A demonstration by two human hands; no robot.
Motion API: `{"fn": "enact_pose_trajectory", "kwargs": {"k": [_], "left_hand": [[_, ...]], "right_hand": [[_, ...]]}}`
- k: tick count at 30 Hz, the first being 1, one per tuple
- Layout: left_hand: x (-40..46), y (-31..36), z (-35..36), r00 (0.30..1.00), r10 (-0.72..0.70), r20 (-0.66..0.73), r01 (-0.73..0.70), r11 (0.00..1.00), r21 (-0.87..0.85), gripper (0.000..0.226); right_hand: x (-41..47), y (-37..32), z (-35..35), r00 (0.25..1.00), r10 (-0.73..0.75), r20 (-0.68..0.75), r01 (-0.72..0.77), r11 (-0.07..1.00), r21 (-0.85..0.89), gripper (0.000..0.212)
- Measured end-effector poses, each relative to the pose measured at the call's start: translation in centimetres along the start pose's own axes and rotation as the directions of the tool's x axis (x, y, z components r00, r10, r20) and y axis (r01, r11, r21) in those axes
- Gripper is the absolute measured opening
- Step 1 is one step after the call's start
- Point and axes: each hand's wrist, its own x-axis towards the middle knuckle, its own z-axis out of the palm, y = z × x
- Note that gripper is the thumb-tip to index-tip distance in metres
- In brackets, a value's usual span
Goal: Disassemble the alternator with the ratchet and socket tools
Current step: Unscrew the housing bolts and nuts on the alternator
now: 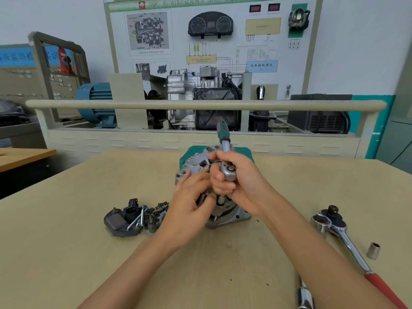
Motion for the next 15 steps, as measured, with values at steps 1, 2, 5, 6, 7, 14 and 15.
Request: {"fn": "enact_pose_trajectory", "kwargs": {"k": [1,2,5,6,7,14,15], "left_hand": [[0.0,-0.2,-0.3,0.999,0.008,0.037,-0.008,1.0,0.006,0.022],[0.0,-0.4,-0.5,0.998,0.013,0.065,-0.013,1.0,0.003,0.016],[-0.1,-0.9,-0.8,0.995,0.037,0.09,-0.04,0.999,0.029,0.01],[0.0,-0.9,-0.7,0.996,0.046,0.082,-0.049,0.998,0.035,0.012],[0.0,-0.9,-0.6,0.997,0.048,0.067,-0.05,0.998,0.032,0.011],[-0.2,-1.0,-0.1,0.999,0.048,-0.022,-0.048,0.998,0.034,0.019],[-0.2,-0.8,0.0,0.999,0.045,-0.03,-0.044,0.998,0.048,0.016]], "right_hand": [[-0.1,-0.2,0.1,1.0,-0.008,-0.008,0.008,1.0,-0.015,0.018],[-0.2,-0.4,0.3,0.999,-0.03,-0.025,0.03,1.0,0.0,0.017],[-0.6,-0.3,1.2,0.982,-0.13,-0.139,0.151,0.976,0.154,0.018],[-0.7,-0.1,1.5,0.966,-0.155,-0.208,0.196,0.962,0.189,0.017],[-0.8,0.2,1.8,0.941,-0.174,-0.289,0.239,0.949,0.207,0.017],[-1.1,1.3,3.9,0.696,-0.194,-0.692,0.438,0.878,0.195,0.027],[-1.1,1.1,3.9,0.719,-0.179,-0.672,0.397,0.899,0.185,0.025]]}}
